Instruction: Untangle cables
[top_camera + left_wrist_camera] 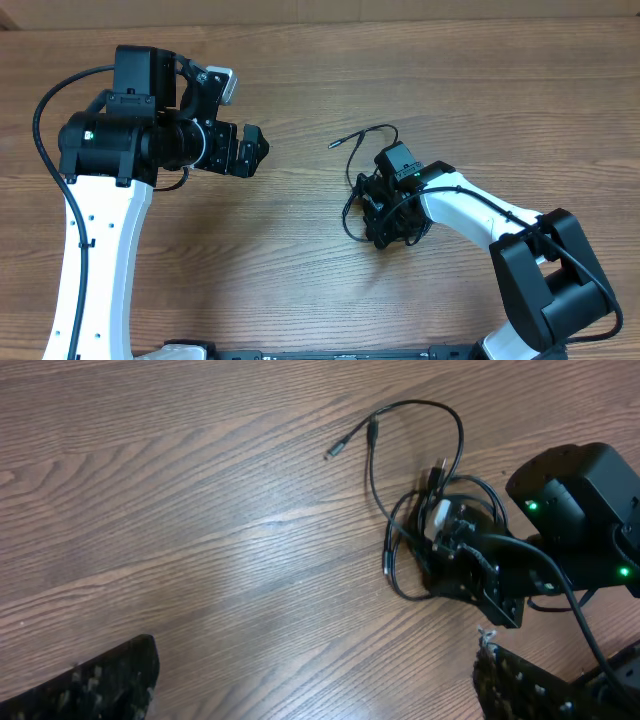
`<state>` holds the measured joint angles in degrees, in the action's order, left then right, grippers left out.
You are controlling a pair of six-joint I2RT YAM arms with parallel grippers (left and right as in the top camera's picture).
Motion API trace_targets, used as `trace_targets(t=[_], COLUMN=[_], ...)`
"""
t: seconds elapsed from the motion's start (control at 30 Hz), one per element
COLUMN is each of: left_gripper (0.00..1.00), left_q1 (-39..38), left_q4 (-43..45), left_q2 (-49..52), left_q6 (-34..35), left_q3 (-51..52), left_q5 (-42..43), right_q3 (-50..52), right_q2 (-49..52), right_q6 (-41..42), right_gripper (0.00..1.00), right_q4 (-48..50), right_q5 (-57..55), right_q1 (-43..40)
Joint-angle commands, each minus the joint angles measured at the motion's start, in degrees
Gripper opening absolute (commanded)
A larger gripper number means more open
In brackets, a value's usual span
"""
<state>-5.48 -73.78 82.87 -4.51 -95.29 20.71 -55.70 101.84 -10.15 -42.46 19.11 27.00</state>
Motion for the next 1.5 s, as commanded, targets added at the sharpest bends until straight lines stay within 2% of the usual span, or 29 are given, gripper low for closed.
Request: trace_targets(t=[0.0, 0.2, 0.37, 0.5, 0.53, 0.7, 0.87, 0.93, 1.03, 1.17, 1.33, 1.47], left_gripper=[1.00, 1.00, 1.00, 1.00, 1.00, 1.00, 1.00, 1.00, 1.00, 1.00, 1.00, 1.00], left_q1=[0.20, 0.20, 0.20, 0.20, 0.20, 0.22, 0.22, 0.20, 0.20, 0.20, 0.20, 0.20], left_q4=[-0.22, -0.28, 0.15, 0.61, 0.72, 0.61, 0.33, 0.31, 0.33, 0.33, 0.26, 0.26], left_q2=[-1.22, -1.22, -1.22, -1.22, -1.22, -1.22, -1.22, -1.22, -1.22, -1.22, -1.22, -1.22], left_q6=[-1.09, -1.11, -1.11, -1.09, -1.09, -1.11, -1.09, -1.03, -0.55, 0.26, 0.26, 0.22], left_q3=[-1.29, -1.29, -1.29, -1.29, -1.29, -1.29, -1.29, -1.29, -1.29, -1.29, -1.29, -1.29], left_q5=[-0.61, -0.79, -0.81, -0.79, -0.79, -1.03, -1.42, -1.36, -1.18, -1.18, -1.18, -1.22], right_q3=[0.37, -4.02, -16.28, -39.95, -49.92, -76.76, -95.21, -97.04, -95.41, -87.12, -74.82, -79.76], right_q2=[-0.02, -0.70, -3.56, -4.98, -4.98, -4.98, -4.98, -4.98, -4.17, -0.79, 0.94, 0.61], right_q6=[2.82, 15.47, 16.20, 17.86, 17.77, 17.73, 17.90, 17.84, 16.33, 14.14, 14.80, 14.97], right_gripper=[0.04, 0.04, 0.04, 0.04, 0.04, 0.04, 0.04, 0.04, 0.04, 0.04, 0.04, 0.04], right_q4=[1.55, 3.32, -5.33, -19.74, -23.52, -25.64, -25.88, -27.41, -34.84, -43.76, -40.17, -37.38], right_q5=[3.76, 7.93, 9.18, 6.03, 6.27, 4.52, 4.48, 4.44, 1.66, -4.15, -4.07, -4.09], right_q1=[-0.07, -0.09, 2.08, 4.92, 4.90, 1.64, -5.92, -8.83, -12.59, -13.35, -10.54, -5.55])
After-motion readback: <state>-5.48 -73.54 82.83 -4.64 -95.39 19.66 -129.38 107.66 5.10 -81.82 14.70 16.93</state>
